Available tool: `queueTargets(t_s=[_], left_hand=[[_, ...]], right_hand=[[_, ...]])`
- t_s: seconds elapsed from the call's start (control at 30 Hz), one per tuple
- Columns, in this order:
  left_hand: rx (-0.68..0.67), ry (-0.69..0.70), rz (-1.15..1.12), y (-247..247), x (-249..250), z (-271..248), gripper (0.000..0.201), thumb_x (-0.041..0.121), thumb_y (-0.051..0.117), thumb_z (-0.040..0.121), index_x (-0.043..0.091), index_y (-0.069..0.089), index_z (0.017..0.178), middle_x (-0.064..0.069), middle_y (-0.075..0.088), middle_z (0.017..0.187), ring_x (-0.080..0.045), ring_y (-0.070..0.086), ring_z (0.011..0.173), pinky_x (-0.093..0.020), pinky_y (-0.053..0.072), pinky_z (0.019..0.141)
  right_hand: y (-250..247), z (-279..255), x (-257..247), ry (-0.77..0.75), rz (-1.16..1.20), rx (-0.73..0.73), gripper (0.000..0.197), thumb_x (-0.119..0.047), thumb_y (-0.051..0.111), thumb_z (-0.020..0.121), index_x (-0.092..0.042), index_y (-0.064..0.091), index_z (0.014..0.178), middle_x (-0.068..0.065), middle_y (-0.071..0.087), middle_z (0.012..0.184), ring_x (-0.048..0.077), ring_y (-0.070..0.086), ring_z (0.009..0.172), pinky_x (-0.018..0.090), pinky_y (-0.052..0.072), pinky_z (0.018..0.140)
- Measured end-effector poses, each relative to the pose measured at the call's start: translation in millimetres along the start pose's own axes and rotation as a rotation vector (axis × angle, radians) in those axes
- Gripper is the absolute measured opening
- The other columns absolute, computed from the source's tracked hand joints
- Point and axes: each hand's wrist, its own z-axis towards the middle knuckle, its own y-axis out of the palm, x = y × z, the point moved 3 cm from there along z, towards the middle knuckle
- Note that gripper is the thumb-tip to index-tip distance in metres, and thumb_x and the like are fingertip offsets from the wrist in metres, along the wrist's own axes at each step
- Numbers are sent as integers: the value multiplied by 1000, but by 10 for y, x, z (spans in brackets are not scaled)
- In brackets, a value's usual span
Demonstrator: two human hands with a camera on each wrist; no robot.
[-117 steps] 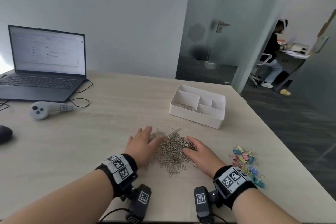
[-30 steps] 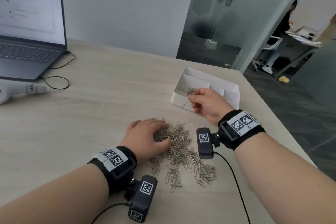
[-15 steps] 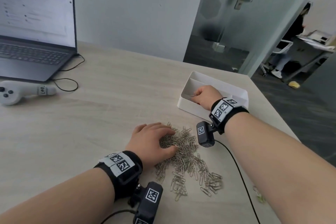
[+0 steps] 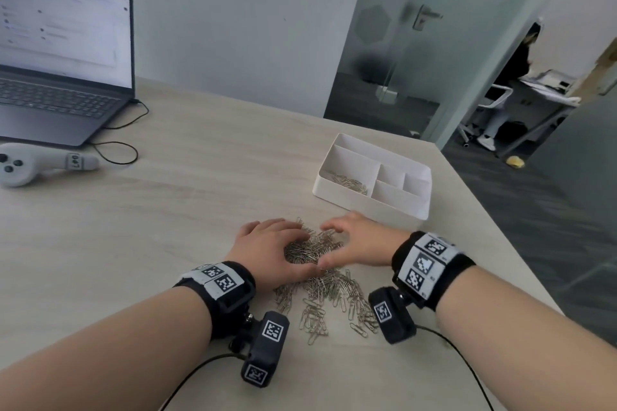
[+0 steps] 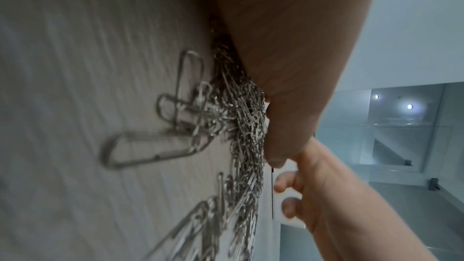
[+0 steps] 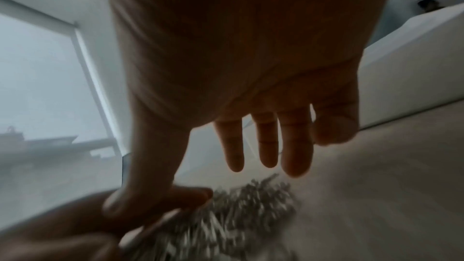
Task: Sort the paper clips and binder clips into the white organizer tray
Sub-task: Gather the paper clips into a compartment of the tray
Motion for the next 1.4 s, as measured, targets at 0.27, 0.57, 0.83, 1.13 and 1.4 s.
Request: queueTargets(t_s=[0.27, 0.57, 0.83, 1.13, 1.4], left_hand=[[-67, 26, 39, -11, -7, -16, 83, 87, 51, 62, 52, 45, 137, 29, 37, 148, -3, 23, 142, -41, 10, 118], [-47, 54, -62, -83, 56, 60, 42, 60, 63, 78, 40, 67, 116, 14, 60, 112, -11, 55, 108, -33, 45, 97], [-109, 91, -95, -204, 189, 189, 23, 42, 72, 83, 35, 74, 104, 16, 65, 99, -5, 59, 94, -23, 45, 86], [-100, 62, -290, -438, 322, 548, 11, 36, 77, 83, 31, 76, 93, 18, 66, 70, 9, 57, 57, -10, 43, 60], [13, 18, -512, -707, 488, 1313, 4, 26, 76, 85, 24, 75, 89, 9, 65, 64, -2, 56, 50, -20, 48, 51]], right_hand=[[266, -109, -13, -39, 19, 96, 73, -51, 83, 68, -39, 53, 133, -2, 47, 128, 15, 53, 113, 29, 44, 99], [270, -191, -1, -54, 164, 218, 19, -27, 75, 81, -26, 68, 99, -4, 66, 97, 19, 64, 90, 31, 53, 81], [245, -189, 115, -33, 554, 120, 8, -7, 69, 85, -13, 66, 89, 7, 66, 77, 18, 67, 63, 39, 61, 66], [-108, -137, 359, -72, 1034, 173, 12, 5, 69, 86, -6, 64, 88, 4, 60, 66, 13, 59, 55, 25, 53, 51], [-604, 294, 569, -4, 1249, 415, 17, 6, 65, 89, -9, 60, 83, 7, 58, 66, 13, 56, 52, 23, 52, 49]])
